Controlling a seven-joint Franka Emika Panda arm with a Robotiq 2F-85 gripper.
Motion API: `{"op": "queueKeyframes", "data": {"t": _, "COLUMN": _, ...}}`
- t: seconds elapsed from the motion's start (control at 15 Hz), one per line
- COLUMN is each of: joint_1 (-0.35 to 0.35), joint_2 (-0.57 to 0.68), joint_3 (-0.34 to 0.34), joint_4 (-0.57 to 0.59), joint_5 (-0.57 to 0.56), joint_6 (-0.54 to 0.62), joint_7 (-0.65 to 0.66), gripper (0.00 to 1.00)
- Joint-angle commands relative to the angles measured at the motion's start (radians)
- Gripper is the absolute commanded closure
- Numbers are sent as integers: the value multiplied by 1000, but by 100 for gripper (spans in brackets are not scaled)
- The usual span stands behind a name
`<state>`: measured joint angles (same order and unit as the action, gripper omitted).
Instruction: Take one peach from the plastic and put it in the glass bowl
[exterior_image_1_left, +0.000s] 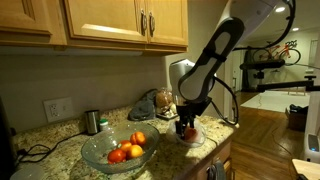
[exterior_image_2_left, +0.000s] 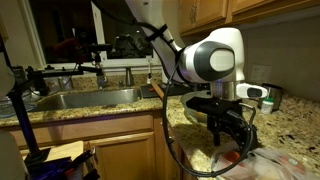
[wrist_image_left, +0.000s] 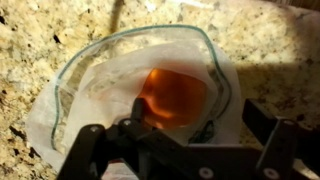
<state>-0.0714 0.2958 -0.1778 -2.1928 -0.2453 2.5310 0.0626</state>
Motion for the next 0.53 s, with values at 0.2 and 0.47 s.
{"op": "queueKeyframes", "data": {"t": 0.2, "joint_1": -17, "joint_2": -7, "joint_3": -5, "joint_4": -12, "joint_5": -1, "joint_6": -24, "joint_7": -2, "gripper": 0}}
{"op": "queueKeyframes", "data": {"t": 0.47, "joint_1": -31, "joint_2": 6, "joint_3": -10, "joint_4": -11, "joint_5": 1, "joint_6": -23, "joint_7": -3, "gripper": 0}}
